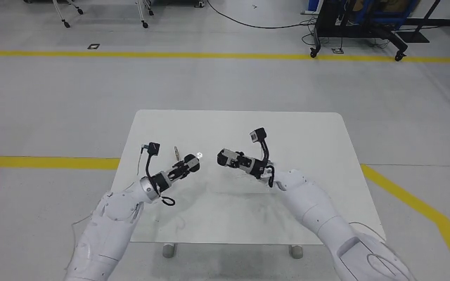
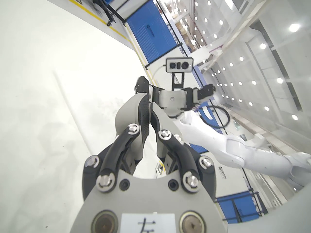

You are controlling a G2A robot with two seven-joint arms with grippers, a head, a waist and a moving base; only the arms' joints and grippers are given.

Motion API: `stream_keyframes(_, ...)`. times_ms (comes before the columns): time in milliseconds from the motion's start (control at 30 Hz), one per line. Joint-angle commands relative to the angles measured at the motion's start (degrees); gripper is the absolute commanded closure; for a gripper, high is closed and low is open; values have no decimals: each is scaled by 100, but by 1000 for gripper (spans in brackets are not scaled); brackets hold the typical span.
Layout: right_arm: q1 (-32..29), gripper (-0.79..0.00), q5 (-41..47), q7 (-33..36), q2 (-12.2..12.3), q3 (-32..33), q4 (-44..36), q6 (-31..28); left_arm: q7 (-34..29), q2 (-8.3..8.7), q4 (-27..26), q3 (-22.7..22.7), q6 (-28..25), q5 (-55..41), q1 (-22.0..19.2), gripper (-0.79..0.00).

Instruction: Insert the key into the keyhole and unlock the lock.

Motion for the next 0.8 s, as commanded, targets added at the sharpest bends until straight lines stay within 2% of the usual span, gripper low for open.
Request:
stream_keyframes(0, 50, -785, 367, 781, 92, 184, 98, 405, -726, 8, 66, 96, -56, -525, -119, 0)
stream_keyframes(100, 62, -785, 502, 1203, 176, 328, 85, 774, -1642, 17, 244, 227, -125, -1228, -291, 0)
stream_keyframes(133, 47, -680, 549, 1320, 193, 353, 41, 891, -1903, 20, 311, 276, -142, -1358, -343, 0)
stream_keyframes(200, -6, -369, 652, 1575, 209, 357, -62, 1146, -2364, 23, 428, 396, -160, -1528, -432, 0)
stream_keyframes(267, -19, -262, 621, 1729, 211, 326, -73, 1300, -2631, 22, 531, 490, -107, -1718, -501, 0)
stream_keyframes(400, 17, -209, 589, 1921, 165, 207, -18, 1568, -2808, 24, 701, 622, 70, -1997, -595, 0)
stream_keyframes(567, 56, -243, 774, 2263, 107, 138, 38, 1834, -2987, 28, 863, 862, 250, -1981, -725, 0)
stream_keyframes(633, 60, -175, 854, 2420, 97, 125, -12, 1991, -2976, 31, 959, 920, 238, -1932, -769, 0)
stream_keyframes(667, 54, -68, 894, 2518, 96, 119, -40, 2089, -2963, 26, 1018, 944, 226, -1976, -778, 0)
stream_keyframes(767, 57, -95, 894, 2655, 109, 131, -65, 2226, -2942, 10, 1130, 1024, 205, -2041, -833, 0)
